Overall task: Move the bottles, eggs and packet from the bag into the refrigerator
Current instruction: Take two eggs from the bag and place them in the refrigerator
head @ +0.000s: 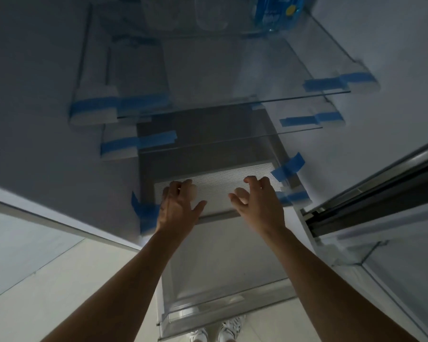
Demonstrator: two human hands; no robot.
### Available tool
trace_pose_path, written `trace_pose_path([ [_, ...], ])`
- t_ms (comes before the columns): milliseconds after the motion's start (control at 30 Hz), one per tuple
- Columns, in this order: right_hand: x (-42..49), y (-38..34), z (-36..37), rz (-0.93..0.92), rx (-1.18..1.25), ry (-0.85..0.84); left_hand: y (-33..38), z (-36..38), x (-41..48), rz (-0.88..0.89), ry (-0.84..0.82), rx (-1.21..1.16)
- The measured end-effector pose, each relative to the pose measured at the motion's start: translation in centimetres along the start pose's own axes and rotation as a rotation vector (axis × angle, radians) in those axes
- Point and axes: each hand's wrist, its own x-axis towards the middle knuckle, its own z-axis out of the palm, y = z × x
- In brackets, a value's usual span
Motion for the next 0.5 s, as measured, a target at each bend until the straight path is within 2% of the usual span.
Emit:
trace_pose_path([
  [167, 0.4, 0.3, 0.8, -0.059, -0.206, -0.04, -0.4, 0.2, 0.7, -0.021, 0.0, 0.02],
  [367, 0.5, 0.6, 2.0, -0.096, -0.203, 0.014, 0.1, 0.4, 0.7, -0.024, 0.032, -0.069],
  [500, 0.5, 1.0, 2.2, -0.133, -0.162, 0.021, 0.5, 0.3, -1.0, 0.089, 0.123, -0.194],
])
